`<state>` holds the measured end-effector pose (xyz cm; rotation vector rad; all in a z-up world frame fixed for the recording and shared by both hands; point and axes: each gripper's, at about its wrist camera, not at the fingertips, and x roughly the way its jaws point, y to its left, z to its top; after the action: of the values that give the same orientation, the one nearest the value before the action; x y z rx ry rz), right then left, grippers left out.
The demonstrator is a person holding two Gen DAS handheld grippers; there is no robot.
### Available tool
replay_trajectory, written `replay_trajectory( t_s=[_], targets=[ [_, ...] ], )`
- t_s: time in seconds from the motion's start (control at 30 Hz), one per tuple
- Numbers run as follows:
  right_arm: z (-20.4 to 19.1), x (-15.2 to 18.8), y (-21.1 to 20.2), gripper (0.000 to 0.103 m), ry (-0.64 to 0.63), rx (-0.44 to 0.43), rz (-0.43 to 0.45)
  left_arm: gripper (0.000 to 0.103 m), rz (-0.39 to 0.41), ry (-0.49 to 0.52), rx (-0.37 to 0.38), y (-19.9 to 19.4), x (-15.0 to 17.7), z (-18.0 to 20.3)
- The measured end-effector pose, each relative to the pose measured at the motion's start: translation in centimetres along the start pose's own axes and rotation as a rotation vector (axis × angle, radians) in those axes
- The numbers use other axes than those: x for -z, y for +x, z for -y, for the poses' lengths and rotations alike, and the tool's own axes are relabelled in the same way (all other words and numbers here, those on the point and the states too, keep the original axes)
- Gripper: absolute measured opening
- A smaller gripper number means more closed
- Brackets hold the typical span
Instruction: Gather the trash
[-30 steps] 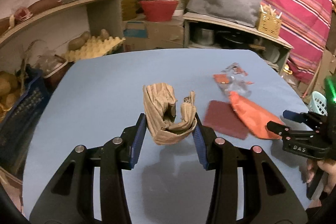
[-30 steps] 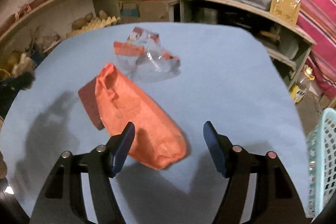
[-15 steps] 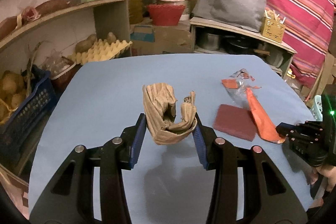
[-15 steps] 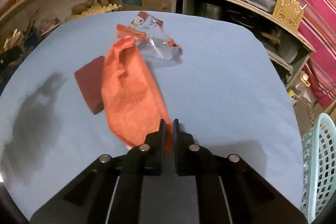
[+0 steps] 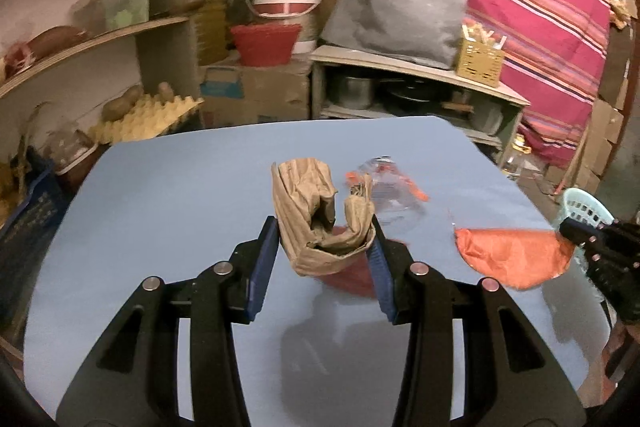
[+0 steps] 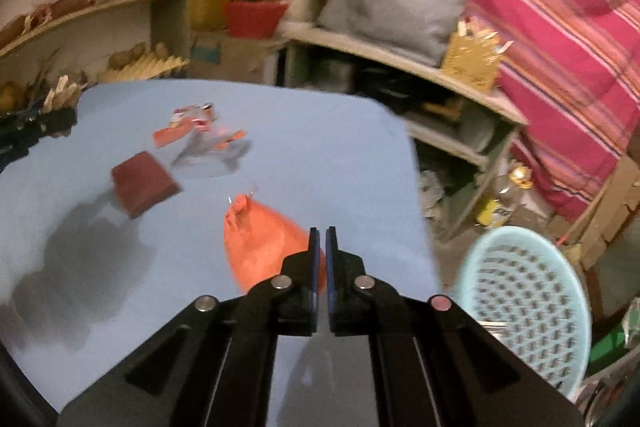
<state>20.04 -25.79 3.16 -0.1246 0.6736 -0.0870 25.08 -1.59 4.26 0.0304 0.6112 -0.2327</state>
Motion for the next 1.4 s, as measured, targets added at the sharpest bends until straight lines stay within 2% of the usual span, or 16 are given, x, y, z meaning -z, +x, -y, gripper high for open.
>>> replay_trajectory(
  t_s=[0.1, 0.23, 0.33, 0.4, 0.43, 0.47, 0.5, 0.57, 0.67, 0.9, 0.97, 1.03, 1.13, 1.23, 1.4],
  targets=[
    [2.5, 0.7, -1.1, 0.003, 0.007, 0.035, 0.009, 0.042, 0.004, 0.024, 0.029, 0.4, -0.1, 2.4],
    [5.4, 2.2, -1.5, 0.003, 0.036, 0.023, -0.012, 0.042, 0.009, 0.038, 0.079, 0.5, -0.1, 5.3],
    [6.9, 3.2, -0.8, 0.004, 0.099, -0.084, -0.043, 0.043, 0.007, 0.054, 0.088, 0.7, 0.1, 6.8],
    [6.7, 3.6, 0.2, 0.008, 0.098, -0.086, -0.068, 0.043, 0.003, 0.061, 0.086, 0.8, 0.2, 7.3],
    [6.3, 3.8, 0.6, 0.035, 0.093, -0.089, -0.078, 0.043, 0.002, 0.061, 0.087, 0.8, 0.3, 7.3],
    [5.9, 3.9, 0.9, 0.073, 0.097, -0.102, -0.081, 0.043, 0.0, 0.059, 0.085, 0.7, 0.3, 7.3],
    [5.3, 4.0, 0.8, 0.084, 0.105, -0.123, -0.059, 0.043, 0.0, 0.057, 0.083, 0.7, 0.2, 7.1],
    [4.0, 3.6, 0.8, 0.085, 0.087, -0.144, -0.048, 0.043, -0.001, 0.046, 0.077, 0.6, 0.2, 6.6],
    [1.9, 3.2, 1.5, 0.085, 0.046, -0.131, -0.054, 0.043, -0.005, 0.035, 0.065, 0.5, 0.2, 5.5],
    [-0.8, 3.1, 5.1, 0.085, 0.011, -0.134, -0.147, 0.043, -0.02, 0.058, 0.009, 0.5, 0.9, 3.0],
    [-1.5, 3.2, 5.7, 0.089, -0.007, -0.124, -0.165, 0.044, -0.022, 0.048, 0.003, 0.5, 0.9, 1.9],
    [-1.9, 3.3, 6.2, 0.089, -0.017, -0.124, -0.193, 0.044, -0.027, 0.037, -0.003, 0.5, 0.8, 1.0],
    [-1.6, 3.6, 6.9, 0.099, 0.007, -0.106, -0.223, 0.044, -0.031, 0.021, -0.007, 0.6, 0.7, 0.2],
    [-0.5, 3.7, 7.5, 0.1, 0.082, -0.164, -0.261, 0.044, -0.025, 0.013, 0.0, 0.5, 0.5, 0.1],
    [-1.6, 3.7, 7.0, 0.097, 0.043, -0.123, -0.233, 0.044, -0.029, 0.021, 0.008, 1.0, 0.6, 0.7]
  ],
)
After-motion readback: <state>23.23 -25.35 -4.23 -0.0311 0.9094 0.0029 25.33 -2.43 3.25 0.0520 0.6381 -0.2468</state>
